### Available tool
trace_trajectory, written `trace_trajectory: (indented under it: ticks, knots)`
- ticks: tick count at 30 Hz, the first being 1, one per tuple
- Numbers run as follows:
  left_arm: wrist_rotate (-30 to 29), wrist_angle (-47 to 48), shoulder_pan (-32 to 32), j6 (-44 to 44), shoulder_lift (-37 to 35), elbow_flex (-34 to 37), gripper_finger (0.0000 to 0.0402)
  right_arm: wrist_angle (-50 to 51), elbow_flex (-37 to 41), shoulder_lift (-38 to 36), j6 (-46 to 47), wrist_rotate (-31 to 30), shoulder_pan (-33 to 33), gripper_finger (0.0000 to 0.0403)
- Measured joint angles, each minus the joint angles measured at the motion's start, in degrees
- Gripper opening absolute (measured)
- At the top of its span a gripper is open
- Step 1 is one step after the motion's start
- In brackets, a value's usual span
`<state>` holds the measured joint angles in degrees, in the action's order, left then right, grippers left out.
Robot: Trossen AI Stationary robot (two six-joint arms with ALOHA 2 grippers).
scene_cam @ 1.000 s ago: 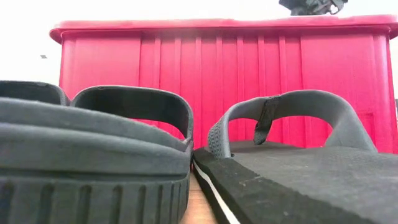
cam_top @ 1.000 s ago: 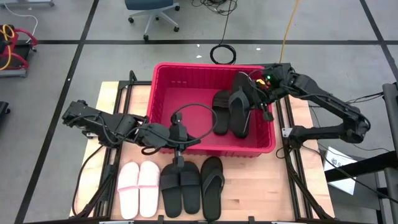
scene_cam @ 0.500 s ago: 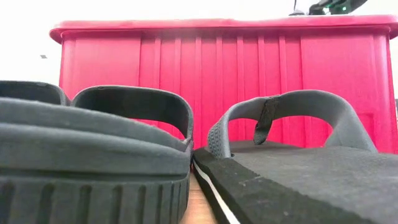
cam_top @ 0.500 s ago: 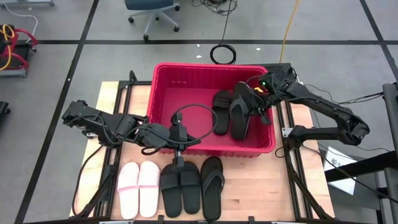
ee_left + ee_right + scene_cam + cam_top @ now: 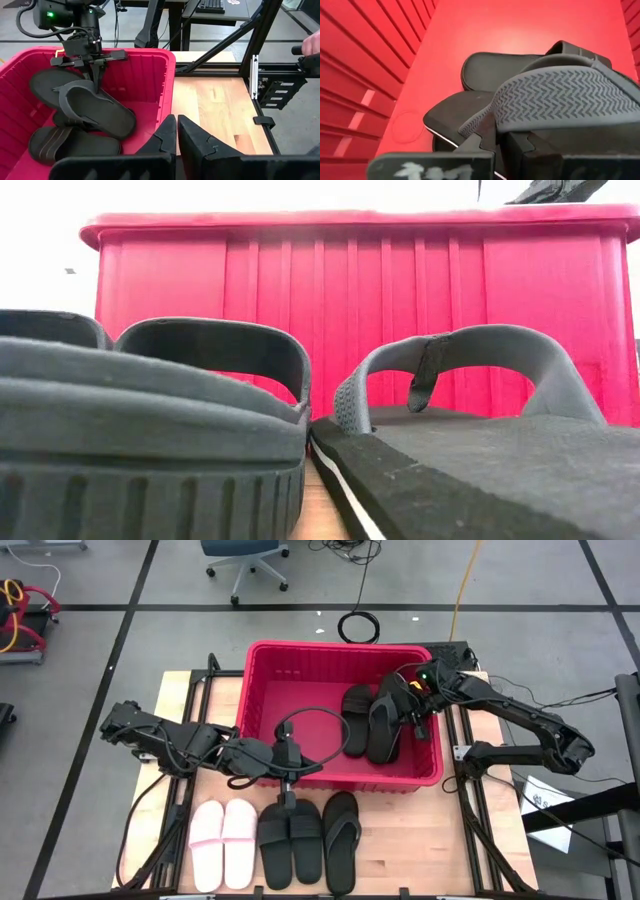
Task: Pick and place slides into bin
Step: Put the black slipper into the red bin
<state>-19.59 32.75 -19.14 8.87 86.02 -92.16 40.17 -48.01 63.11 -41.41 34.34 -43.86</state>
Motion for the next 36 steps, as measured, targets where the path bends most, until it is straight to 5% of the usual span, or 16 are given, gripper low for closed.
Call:
trace_trajectory:
  ticks: [26, 36]
  knots:
    - [0.12, -0.06, 1.46, -0.89, 0.02, -0.02, 0.0005, 0.76, 0.62, -6.78, -0.08, 2.22, 0.07, 0.0]
    - [0.28, -0.04, 1.88, -0.92, 0.02, -0.02, 0.0012, -2.88, 0.51, -7.3, -4.91, 12.74, 0.11, 0.0]
